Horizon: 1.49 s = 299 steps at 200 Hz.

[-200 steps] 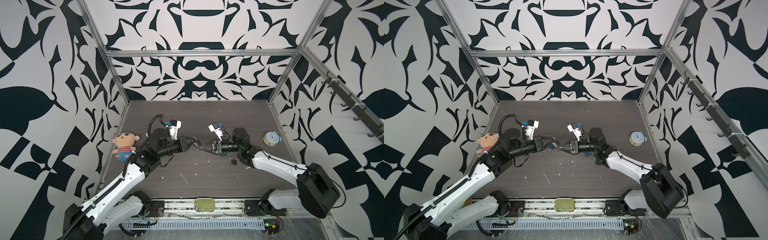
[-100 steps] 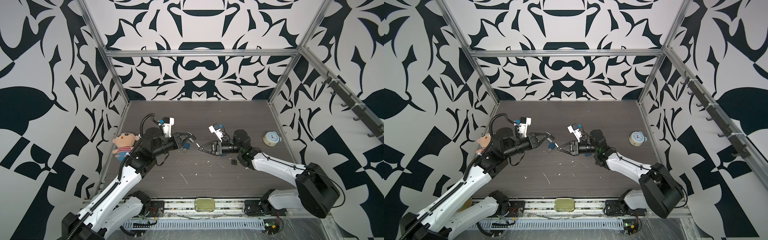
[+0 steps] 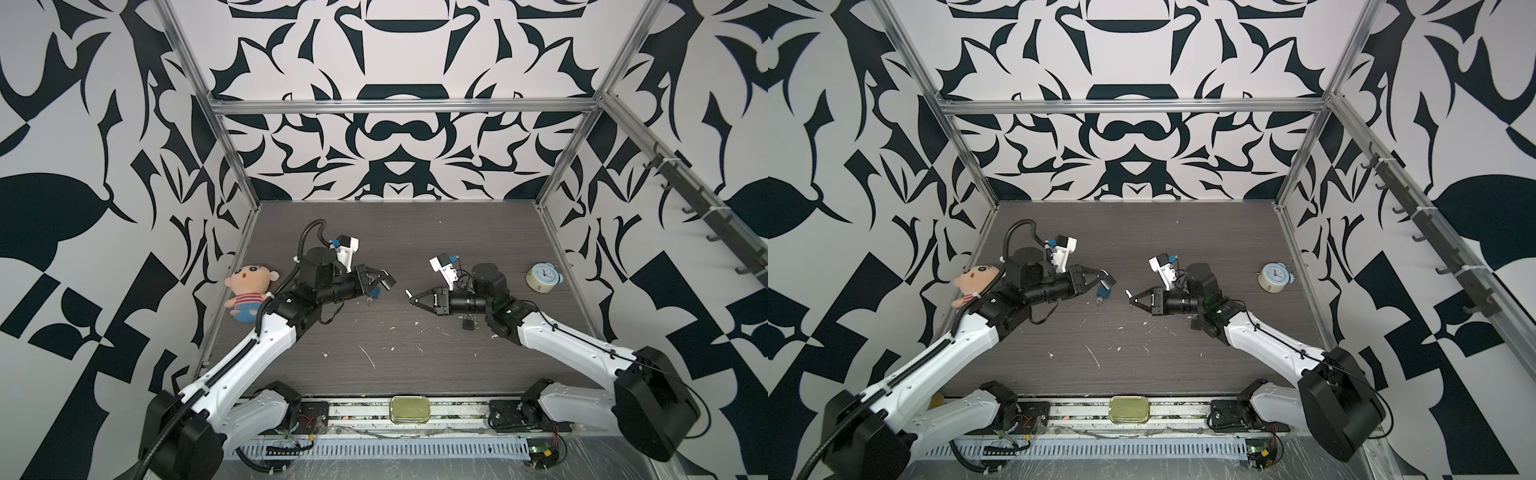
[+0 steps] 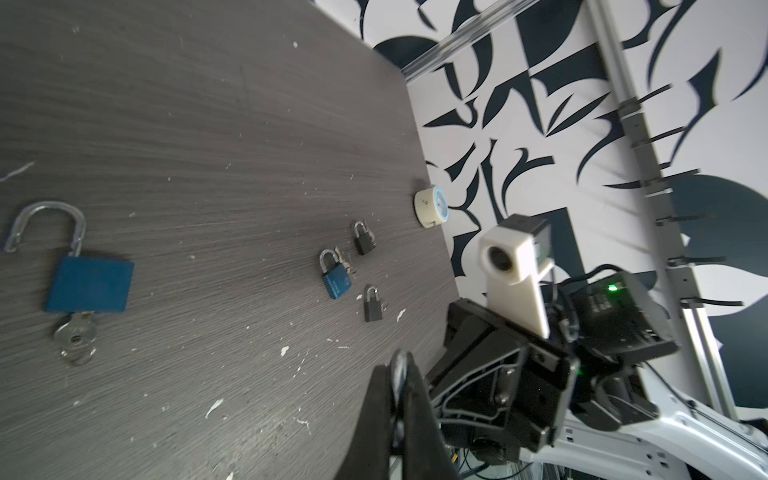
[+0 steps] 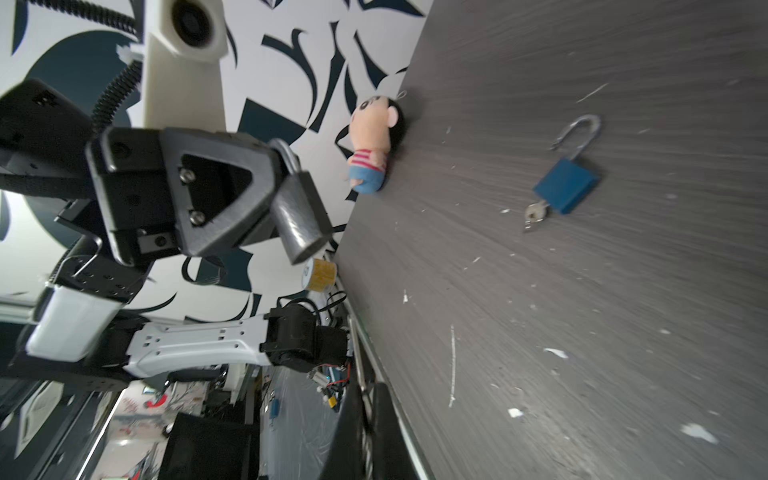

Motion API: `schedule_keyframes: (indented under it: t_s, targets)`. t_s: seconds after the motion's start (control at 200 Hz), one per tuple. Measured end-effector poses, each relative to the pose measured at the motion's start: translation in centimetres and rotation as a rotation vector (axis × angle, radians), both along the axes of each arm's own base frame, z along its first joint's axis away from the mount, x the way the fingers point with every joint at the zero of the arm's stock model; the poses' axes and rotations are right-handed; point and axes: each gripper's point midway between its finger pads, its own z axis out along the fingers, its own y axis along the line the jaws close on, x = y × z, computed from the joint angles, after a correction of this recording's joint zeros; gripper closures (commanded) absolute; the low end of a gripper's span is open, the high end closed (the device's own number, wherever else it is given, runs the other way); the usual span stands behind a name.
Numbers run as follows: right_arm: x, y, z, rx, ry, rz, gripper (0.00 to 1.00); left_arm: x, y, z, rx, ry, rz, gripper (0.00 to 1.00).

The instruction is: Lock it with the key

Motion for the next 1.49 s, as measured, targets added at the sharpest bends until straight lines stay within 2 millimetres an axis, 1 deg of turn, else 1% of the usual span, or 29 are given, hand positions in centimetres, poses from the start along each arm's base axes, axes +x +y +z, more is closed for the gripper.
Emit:
schedule_keyframes:
  t_s: [0.075,0.165,0.24,0.305,0.445,0.6,0.735,0.835,0.96,1.07,1.165,1.22,1.25,1.325,1.39,1.495]
  targets:
    - [0.9,-2.4,-0.4,-0.044,0.003,-0.095,1.0,-0.1,-1.5,-2.5,0.051,0.053,-0.047,1.0]
    - [1.2,-5.2,-0.8,-0.1,0.009,-0.189,1.0,-1.0,-3.6,-5.3,0.108,0.11,-0.119,1.0]
    - [1.0,-6.6,-1.2,-0.131,0.019,-0.228,1.0,-1.8,-5.4,-7.0,0.147,0.144,-0.178,1.0]
    - [0.7,-7.7,-2.0,-0.164,0.04,-0.256,1.0,-2.5,-6.7,-8.3,0.172,0.168,-0.22,1.0]
    - [-0.2,-9.1,-4.1,-0.237,0.094,-0.291,1.0,-3.6,-8.9,-10.5,0.207,0.211,-0.289,1.0]
    - [-1.2,-10.0,-6.5,-0.301,0.155,-0.309,1.0,-4.0,-11.1,-13.1,0.234,0.257,-0.335,1.0]
    - [-1.4,-10.5,-7.2,-0.331,0.178,-0.321,1.0,-4.1,-12.9,-15.3,0.243,0.303,-0.359,1.0]
    - [-1.5,-10.7,-7.5,-0.345,0.185,-0.327,1.0,-4.3,-13.8,-16.7,0.239,0.335,-0.367,1.0]
    - [-1.7,-11.0,-8.0,-0.368,0.192,-0.331,1.0,-4.5,-14.4,-18.1,0.237,0.371,-0.371,1.0]
    - [-1.8,-11.1,-8.3,-0.382,0.196,-0.33,1.0,-4.4,-15.1,-18.6,0.227,0.386,-0.372,1.0]
    - [-1.8,-11.2,-8.6,-0.393,0.202,-0.331,1.0,-4.3,-15.2,-18.9,0.224,0.394,-0.367,1.0]
    - [-1.7,-11.2,-8.7,-0.399,0.205,-0.332,1.0,-4.2,-15.3,-19.0,0.222,0.399,-0.363,0.93]
    - [-1.7,-11.3,-8.8,-0.402,0.206,-0.333,1.0,-4.2,-15.3,-19.1,0.221,0.403,-0.361,0.88]
    - [-1.7,-11.3,-9.2,-0.412,0.215,-0.332,1.0,-4.2,-15.3,-19.2,0.219,0.412,-0.354,0.84]
    - [-1.7,-11.4,-9.5,-0.422,0.225,-0.332,1.0,-4.2,-15.4,-19.1,0.216,0.417,-0.348,0.74]
    - [-1.6,-11.5,-10.1,-0.439,0.238,-0.331,1.0,-4.0,-15.3,-19.2,0.215,0.422,-0.333,0.66]
